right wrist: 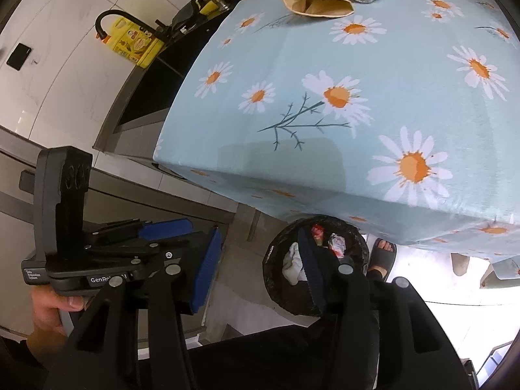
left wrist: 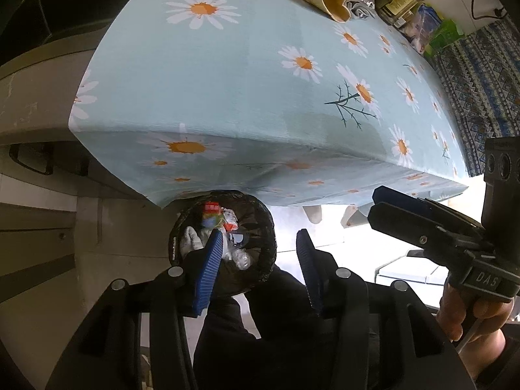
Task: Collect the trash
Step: 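Open both tools to drop the wrappers into the bin, then grasp the tan paper cup with the left tool while the right tool grasps the foil-wrapped item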
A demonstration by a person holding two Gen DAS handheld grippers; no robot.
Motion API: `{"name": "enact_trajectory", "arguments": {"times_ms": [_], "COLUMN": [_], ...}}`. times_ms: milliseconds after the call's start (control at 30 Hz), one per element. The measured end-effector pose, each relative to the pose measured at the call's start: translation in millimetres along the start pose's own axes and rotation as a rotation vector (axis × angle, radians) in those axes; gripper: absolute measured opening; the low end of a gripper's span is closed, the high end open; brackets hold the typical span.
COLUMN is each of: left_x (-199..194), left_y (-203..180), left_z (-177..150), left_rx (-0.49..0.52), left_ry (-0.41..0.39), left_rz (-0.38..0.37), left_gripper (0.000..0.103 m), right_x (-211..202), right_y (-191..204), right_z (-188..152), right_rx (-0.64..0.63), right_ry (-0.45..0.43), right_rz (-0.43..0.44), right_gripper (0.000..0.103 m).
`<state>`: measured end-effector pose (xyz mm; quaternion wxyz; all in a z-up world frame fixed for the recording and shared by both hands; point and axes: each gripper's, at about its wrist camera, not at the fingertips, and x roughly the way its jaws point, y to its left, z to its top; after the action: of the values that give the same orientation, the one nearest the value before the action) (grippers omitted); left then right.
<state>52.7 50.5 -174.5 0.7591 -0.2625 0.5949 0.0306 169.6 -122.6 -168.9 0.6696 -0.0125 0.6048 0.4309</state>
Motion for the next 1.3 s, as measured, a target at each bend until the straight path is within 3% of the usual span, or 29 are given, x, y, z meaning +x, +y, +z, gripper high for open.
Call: {"name": "enact_trajectory", "arguments": {"times_ms": [467, 667, 1000, 1100, 1300], "left_x": [-13.1, -28.8, -58.6, -66.1, -74.5], "left_y": [-8.6, -16.8, -35.1, -40.8, -53.1], "left_z": [-1.1, 4.2, 25.3, 36.5, 60.4], "left_rx": [0.019, 0.042, 0.092, 0.105, 0.132], "left_ry": [-0.029, -0.061, -0.137, -0.163, -0.192], "left_rz": [-0.003, -0.006, -0.006, -0.008, -0.018], "left_gripper": [0.045, 0.045, 0.045, 0.056, 0.056], "right_x": [-19.8, -35.1, -67.5, -74.8, -90.9], "right_y": [1.1, 3.1, 5.9, 3.7, -13.2], "right_z": [-2.5, -0.8, 14.7, 20.6, 38.3], "right_rx": [0.003, 0.006, -0.001, 0.003, 0.026], "right_ry": [-0.047, -0.088, -0.179, -0.194, -0.224], "right_rz": [-0.013, -0.02, -0.04, -0.05, -0.063], "right_gripper": [0.05, 0.056, 0.065, 0.065, 0.065]}}
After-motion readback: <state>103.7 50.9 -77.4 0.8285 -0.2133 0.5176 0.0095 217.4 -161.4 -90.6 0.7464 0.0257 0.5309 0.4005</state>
